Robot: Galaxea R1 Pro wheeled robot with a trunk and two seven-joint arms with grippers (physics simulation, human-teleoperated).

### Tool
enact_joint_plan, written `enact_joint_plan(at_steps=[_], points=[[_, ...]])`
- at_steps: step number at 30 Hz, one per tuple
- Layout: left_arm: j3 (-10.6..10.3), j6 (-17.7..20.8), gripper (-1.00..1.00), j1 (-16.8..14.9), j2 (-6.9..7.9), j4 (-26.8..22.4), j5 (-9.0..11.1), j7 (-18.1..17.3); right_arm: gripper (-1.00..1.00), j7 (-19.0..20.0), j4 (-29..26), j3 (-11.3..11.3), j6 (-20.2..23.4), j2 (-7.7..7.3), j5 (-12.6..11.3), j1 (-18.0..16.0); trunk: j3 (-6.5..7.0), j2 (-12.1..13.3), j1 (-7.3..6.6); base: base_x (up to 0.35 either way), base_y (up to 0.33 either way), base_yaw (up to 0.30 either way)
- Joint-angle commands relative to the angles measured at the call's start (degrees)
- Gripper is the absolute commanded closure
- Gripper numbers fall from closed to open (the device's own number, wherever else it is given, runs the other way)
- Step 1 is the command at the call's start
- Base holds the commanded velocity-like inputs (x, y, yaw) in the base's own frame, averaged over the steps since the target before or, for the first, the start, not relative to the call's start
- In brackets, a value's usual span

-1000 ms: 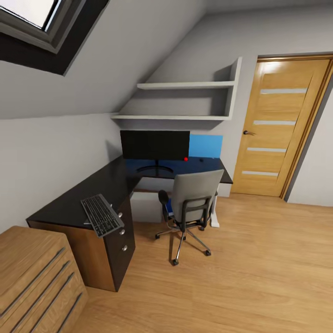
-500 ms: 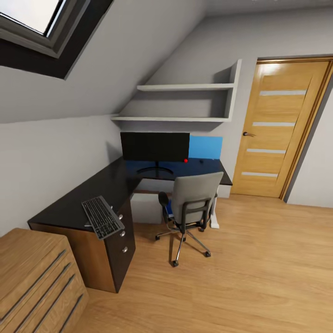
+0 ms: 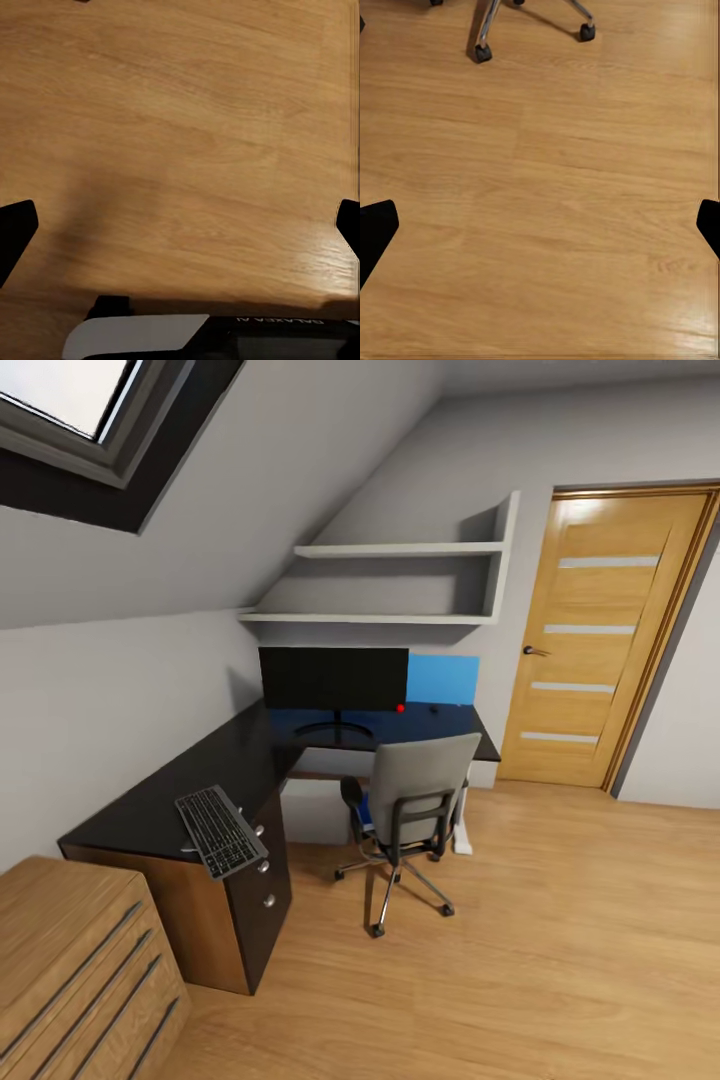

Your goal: In the bedroom, organize the workspace by keeping the computer under the desk, ensuring the monitor is on the desk, placing the keyboard on the desk next to the monitor, placing the mouse on the desk next to the keyboard, moving the folder from the swivel chair onto the desk next to the mouse, stacking the notebook on top of the folder with the pen on top of the notebook, and positioning the swivel chair next to the desk.

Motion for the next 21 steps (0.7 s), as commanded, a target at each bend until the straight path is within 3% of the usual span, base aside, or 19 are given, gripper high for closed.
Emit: enact_joint_plan(at_steps=[1, 8, 21], points=[[-0.08, -0.67, -1.00, 0.02, -0.21, 0.30, 0.29, 0.02, -1.00, -0.02, 0.33, -0.02, -0.37, -0.05, 0.00, -0.09, -0.06, -0.04, 0.01, 0.000, 0.000, -0.164], [-0.02, -1.77, -1.00, 0.02, -0.23, 0.90, 0.41, 0.21, -1.00, -0.02, 0.78, -0.02, -0.67, -0.08, -0.01, -0.17, -0.07, -0.04, 0.01, 0.037, -0.101, -0.162], [0.05, -2.25, -1.00, 0.02, -0.18, 1.02, 0.50, 0.34, -1.00, 0.16, 1.22, 0.38, -0.81, 0.02, 0.15, -0.18, -0.08, -0.04, 0.01, 0.179, -0.269, -0.016]])
